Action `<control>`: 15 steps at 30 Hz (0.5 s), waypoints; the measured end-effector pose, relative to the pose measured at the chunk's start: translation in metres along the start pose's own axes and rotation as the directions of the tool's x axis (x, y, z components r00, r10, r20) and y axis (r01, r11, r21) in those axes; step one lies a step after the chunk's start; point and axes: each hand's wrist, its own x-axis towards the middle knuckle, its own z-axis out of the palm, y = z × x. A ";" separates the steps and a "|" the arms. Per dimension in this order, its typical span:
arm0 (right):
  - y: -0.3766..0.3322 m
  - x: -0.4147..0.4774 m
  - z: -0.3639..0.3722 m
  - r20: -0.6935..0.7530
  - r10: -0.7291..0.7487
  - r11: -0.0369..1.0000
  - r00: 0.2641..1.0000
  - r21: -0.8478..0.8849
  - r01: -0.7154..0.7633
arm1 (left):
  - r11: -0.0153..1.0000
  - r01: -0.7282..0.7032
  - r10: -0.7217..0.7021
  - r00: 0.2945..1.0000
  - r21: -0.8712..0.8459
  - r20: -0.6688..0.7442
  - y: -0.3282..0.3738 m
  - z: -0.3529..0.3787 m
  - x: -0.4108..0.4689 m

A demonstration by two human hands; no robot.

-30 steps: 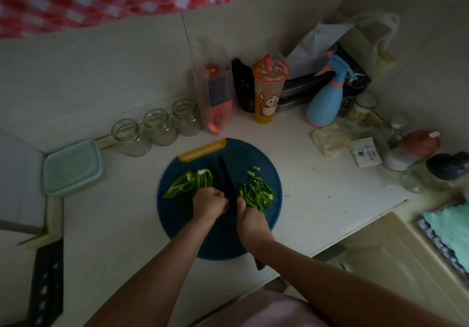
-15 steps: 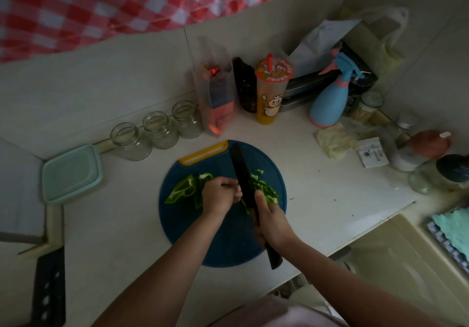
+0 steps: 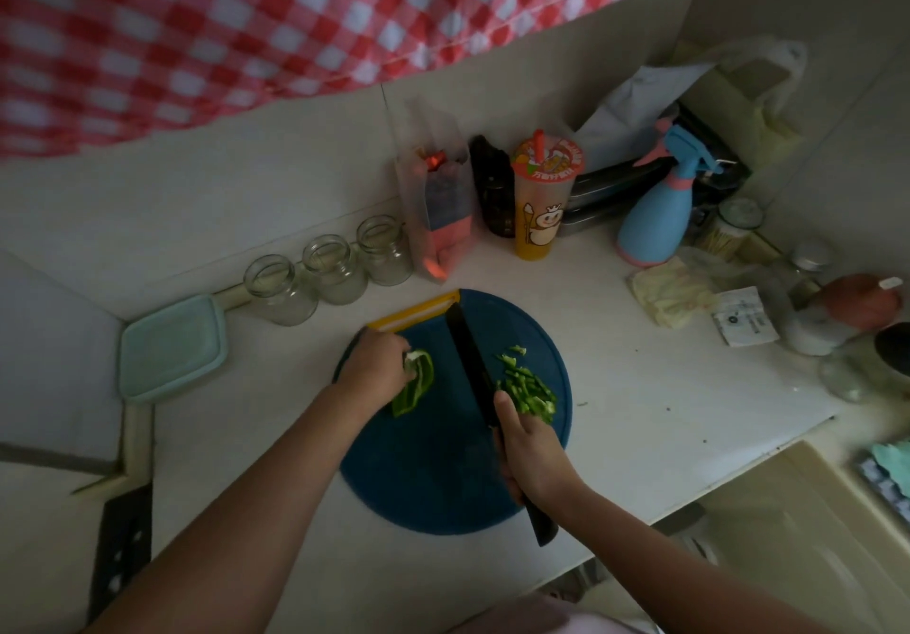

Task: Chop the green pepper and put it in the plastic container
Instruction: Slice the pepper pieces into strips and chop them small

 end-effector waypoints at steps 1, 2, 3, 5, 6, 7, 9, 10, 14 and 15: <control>0.000 0.000 -0.002 -0.011 0.002 1.000 1.000 0.000 -0.002 | 1.000 -0.021 0.020 0.999 -0.018 -0.035 0.000 0.002 -0.001; -0.001 0.001 -0.003 -0.028 0.002 1.000 1.000 -0.009 -0.002 | 0.999 -0.038 0.036 0.997 -0.024 -0.068 0.001 0.004 -0.002; -0.001 0.001 -0.006 -0.047 0.000 1.000 0.999 -0.025 -0.002 | 0.998 -0.053 0.051 0.994 -0.025 -0.092 0.001 0.007 -0.003; -0.002 0.001 -0.009 -0.067 0.006 0.999 0.998 -0.036 -0.008 | 0.994 -0.107 0.102 0.988 -0.036 -0.120 0.007 0.009 -0.007; -0.002 0.000 -0.010 -0.067 0.012 1.000 0.998 -0.024 -0.014 | 0.988 -0.146 0.139 0.981 -0.047 -0.134 0.011 0.010 -0.011; -0.002 -0.001 -0.011 -0.067 0.016 1.000 0.998 -0.015 -0.017 | 0.981 -0.185 0.174 0.972 -0.058 -0.156 0.015 0.010 -0.014; 0.000 -0.002 -0.012 -0.072 0.014 1.000 0.997 -0.016 -0.015 | 0.971 -0.222 0.197 0.952 -0.087 -0.233 0.021 0.011 -0.022; 0.001 -0.002 -0.012 -0.074 0.011 1.000 0.997 -0.021 -0.013 | 0.969 -0.217 0.178 0.945 -0.117 -0.276 0.024 0.011 -0.024; 0.003 -0.003 -0.011 -0.087 -0.001 0.999 0.996 -0.040 -0.003 | 0.939 -0.117 0.025 0.961 -0.324 -0.274 0.030 0.010 -0.029; 0.003 -0.004 -0.011 -0.089 -0.003 0.999 0.996 -0.041 0.000 | 0.924 -0.081 -0.005 0.974 -0.373 -0.225 0.031 0.009 -0.030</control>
